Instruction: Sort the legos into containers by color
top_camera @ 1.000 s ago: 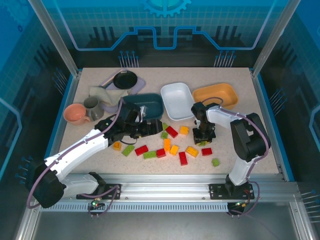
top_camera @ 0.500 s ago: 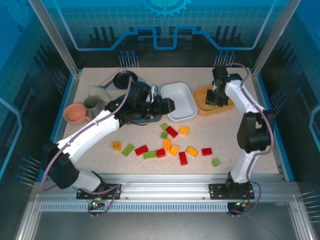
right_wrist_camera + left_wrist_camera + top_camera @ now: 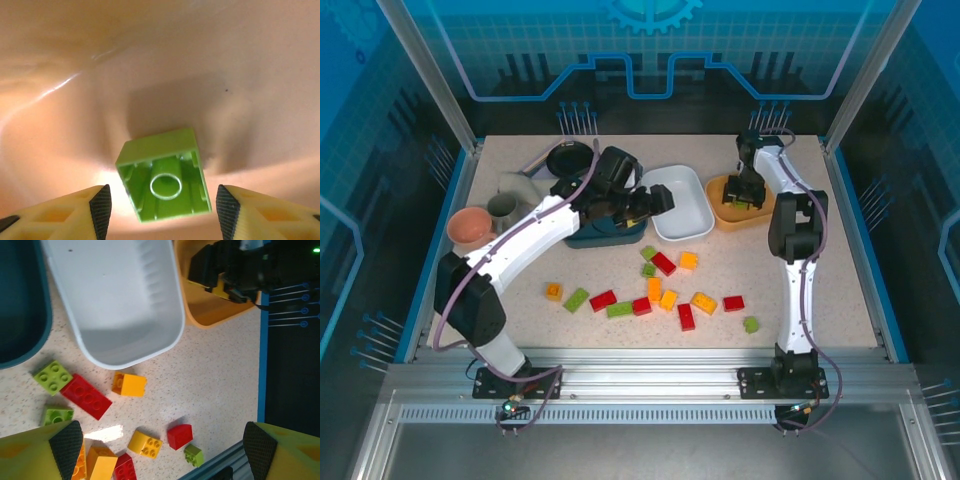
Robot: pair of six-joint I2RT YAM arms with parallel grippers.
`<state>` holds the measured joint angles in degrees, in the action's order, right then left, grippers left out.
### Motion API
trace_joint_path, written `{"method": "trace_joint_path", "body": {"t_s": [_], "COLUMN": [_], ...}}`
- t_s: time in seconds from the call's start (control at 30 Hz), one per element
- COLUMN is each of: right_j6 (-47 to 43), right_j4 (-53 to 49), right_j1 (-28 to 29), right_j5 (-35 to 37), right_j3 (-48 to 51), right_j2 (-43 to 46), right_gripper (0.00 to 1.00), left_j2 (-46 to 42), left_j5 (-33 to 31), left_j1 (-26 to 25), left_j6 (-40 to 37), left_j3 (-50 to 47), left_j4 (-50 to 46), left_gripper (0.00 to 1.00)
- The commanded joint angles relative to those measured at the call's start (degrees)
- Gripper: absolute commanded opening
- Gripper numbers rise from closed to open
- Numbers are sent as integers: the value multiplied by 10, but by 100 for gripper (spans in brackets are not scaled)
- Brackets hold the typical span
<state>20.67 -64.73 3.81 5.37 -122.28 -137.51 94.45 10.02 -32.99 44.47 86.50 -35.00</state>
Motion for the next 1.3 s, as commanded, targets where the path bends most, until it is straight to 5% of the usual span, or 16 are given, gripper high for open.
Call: {"method": "trace_joint_path", "body": {"t_s": [0.0,0.17,0.47,0.93,1.27], "right_j6": [-11,-7,-53,-14,-6], "right_j4": [-7,94,296,286,323], "right_j1": [12,61,281,343,353], "right_j5": [-7,-10,-70,-117,-181], "right_j3": [12,186,545,587,612], "right_j2": [103,295,561,562,586], "right_gripper": [62,63,77,76,75], "left_j2": [-57,-144,-221,-110,-33], "left_j5": [-37,-101,-114,-150,-130], "left_j1": [21,86,200,203,226], "left_j6": [20,65,-12,-197,-233], "left_j3": [-28,-115,-294,-338,-324], "left_j4": [-63,-176,-245,-209,-175], "left_gripper": [88,88,93,91,71]}}
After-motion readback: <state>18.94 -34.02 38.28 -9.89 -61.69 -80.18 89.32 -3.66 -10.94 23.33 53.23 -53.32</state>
